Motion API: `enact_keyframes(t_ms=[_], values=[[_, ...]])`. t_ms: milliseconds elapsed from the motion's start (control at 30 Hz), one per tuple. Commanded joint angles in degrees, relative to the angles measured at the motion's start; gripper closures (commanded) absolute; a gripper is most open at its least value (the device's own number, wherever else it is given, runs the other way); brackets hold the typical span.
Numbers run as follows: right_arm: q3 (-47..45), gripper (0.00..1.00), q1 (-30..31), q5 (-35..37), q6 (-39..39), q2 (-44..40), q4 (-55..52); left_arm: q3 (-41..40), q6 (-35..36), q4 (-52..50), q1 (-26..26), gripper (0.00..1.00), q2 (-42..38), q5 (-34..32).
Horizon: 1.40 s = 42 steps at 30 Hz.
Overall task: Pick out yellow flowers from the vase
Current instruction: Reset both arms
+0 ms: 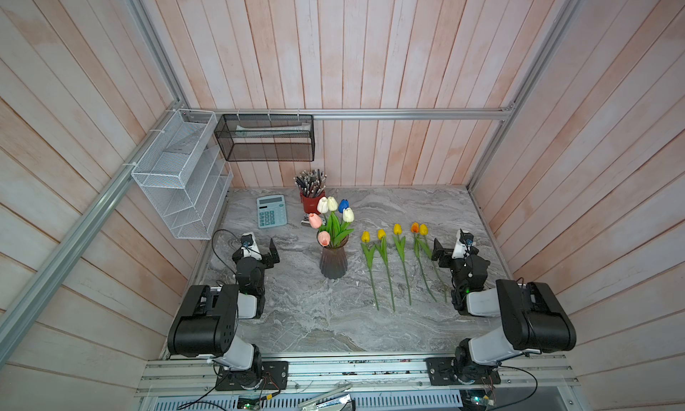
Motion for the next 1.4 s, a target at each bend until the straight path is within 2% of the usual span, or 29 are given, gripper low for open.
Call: enact_keyframes(t_ms=[0, 967, 1067, 1267, 1300, 1367], values=[[0.29, 0.02, 0.00, 0.65, 0.16, -0.49, -0.92, 0.86, 0.98, -0.14, -0.16, 0.00, -0.18, 0.89], [0.34, 0.02, 0.06, 0.89, 0.17, -0.49, -0.92, 0.80, 0.94, 0.13, -0.14, 0.00, -0.24, 0.83], [0.34, 0.02, 0.08, 0.89, 0.20, -0.49, -0.92, 0.64, 1.07, 0.80, -1.25, 0.00, 0.04, -3.20], [0.33, 0.02, 0.10, 0.84, 0.15, -0.49, -0.92, 0.63, 1.02, 0.72, -1.34, 0.00, -0.01, -3.13], [0.38, 0.01, 0.04, 0.90, 0.15, -0.50, -0.92, 0.65, 1.06, 0.66, -1.27, 0.00, -0.05, -2.30], [0.37, 0.02, 0.04, 0.87, 0.16, -0.51, -0.92, 1.44, 5.57, -1.22, 0.20, 0.00, -0.33, 13.34]])
